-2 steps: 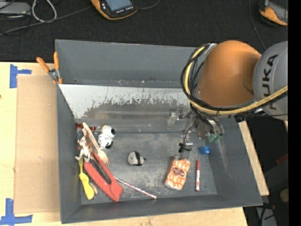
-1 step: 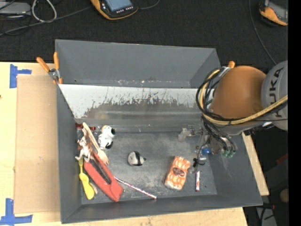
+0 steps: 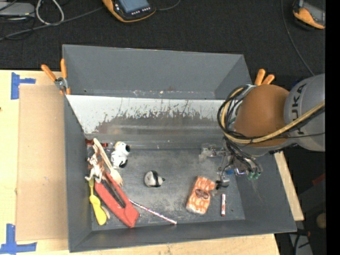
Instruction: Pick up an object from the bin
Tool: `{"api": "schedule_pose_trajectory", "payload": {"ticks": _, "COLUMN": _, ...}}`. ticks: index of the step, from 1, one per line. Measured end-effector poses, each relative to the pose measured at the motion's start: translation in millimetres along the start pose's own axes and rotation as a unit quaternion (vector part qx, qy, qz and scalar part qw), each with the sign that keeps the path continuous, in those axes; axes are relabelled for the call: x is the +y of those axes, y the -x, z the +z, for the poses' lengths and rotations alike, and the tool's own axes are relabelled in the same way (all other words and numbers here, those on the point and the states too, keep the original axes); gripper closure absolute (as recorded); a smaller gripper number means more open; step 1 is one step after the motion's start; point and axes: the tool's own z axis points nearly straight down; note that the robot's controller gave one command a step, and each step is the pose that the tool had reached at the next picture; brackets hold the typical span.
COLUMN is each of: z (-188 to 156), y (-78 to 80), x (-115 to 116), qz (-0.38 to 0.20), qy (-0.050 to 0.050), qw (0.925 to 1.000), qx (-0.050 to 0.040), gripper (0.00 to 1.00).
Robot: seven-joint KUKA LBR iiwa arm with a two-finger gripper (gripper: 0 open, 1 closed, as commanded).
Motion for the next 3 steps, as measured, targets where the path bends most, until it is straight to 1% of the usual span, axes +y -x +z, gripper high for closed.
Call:
{"api": "schedule_pose_trajectory", "payload": {"ticks": 1, "z": 38.2, "y": -13.6, "x": -25.7, "qz": -0.036, "qy": 0.0, "qw": 0.9993, "qx": 0.0084, "gripper": 0.0}}
{"api": "schedule_pose_trajectory", "payload": {"ticks": 2, "z": 37.1, "y": -12.8, "x": -44.0, "qz": 0.0, "qy": 0.002, "qw": 1.0, "qx": 0.0038, "gripper": 0.0}}
{"api": "schedule_pose_trajectory", "payload": {"ticks": 3, "z": 37.1, "y": -18.5, "x": -10.4, "qz": -0.069, "qy": 0.001, "qw": 0.9976, "qx": 0.0066, "gripper": 0.0}}
